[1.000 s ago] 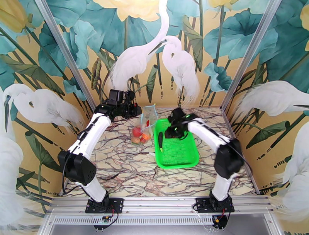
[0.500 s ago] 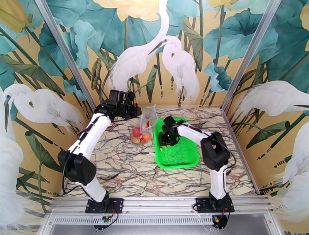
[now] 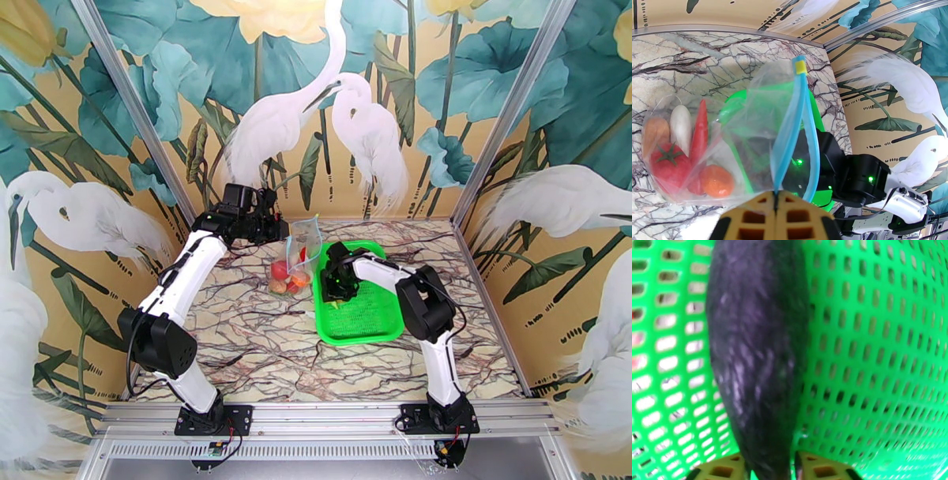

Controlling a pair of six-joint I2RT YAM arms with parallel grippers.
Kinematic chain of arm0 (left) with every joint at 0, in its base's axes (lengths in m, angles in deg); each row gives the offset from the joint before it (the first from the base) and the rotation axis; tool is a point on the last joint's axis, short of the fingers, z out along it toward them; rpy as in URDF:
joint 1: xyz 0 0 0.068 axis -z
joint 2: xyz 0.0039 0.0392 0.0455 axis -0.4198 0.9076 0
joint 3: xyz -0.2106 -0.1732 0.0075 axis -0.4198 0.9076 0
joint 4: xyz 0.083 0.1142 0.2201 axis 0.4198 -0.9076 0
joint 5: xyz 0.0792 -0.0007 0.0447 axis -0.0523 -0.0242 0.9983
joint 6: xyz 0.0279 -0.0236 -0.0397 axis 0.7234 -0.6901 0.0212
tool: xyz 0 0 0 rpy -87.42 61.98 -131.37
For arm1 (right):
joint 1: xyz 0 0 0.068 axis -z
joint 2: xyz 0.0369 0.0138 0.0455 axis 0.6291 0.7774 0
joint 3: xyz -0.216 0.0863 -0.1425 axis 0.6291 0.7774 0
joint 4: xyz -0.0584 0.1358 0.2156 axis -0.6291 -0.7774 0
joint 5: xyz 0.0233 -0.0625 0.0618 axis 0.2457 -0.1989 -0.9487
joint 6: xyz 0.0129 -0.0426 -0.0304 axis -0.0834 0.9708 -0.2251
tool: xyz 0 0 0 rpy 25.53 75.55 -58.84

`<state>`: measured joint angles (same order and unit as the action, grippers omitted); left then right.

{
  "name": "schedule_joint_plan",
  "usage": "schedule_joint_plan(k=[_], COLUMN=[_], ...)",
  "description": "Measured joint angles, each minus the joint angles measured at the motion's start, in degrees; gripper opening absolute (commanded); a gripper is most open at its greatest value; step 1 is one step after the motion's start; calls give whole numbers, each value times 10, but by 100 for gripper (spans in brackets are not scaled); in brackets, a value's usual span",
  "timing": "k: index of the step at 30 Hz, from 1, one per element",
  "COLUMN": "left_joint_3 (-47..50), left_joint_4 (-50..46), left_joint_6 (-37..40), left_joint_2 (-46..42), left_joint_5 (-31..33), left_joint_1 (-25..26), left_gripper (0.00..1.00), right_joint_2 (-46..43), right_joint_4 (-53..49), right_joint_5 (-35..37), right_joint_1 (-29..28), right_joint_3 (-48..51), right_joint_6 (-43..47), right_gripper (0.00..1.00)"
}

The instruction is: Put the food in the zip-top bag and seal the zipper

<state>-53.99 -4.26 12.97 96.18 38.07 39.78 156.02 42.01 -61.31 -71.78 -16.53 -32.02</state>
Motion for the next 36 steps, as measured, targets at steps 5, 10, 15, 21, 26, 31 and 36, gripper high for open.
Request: schedule_joint_plan(k=[5,10,15,21,26,31,36], left_joint_3=[-4,-9,-9,-9,-9,-8,0], left_joint_4=[-6,-8,-8,-7,-6,8,21], left_joint_6=[4,10,10,10,8,-2,-8], left_joint_2=[0,0,0,0,0,0,0], left_joint_5=[0,0,0,0,0,0,1], left_joint_1=[0,0,0,0,0,0,0], left_gripper=[0,0,0,0,0,0,0], right_joint_2=[0,-12,-91,-204,-211,-200,-182], right_joint_4=[-2,-4,-34,-110,-172,-249,-325], right_joint_5=[6,32,61,67,-40,-170,-264], right_joint_1=[0,-1,20,63,59,49,45], right_joint_3=[-2,0,7,-110,-270,-320,-316], right_joint_6=[2,7,12,43,82,117,147], right_gripper=[10,10,10,11,12,14,17])
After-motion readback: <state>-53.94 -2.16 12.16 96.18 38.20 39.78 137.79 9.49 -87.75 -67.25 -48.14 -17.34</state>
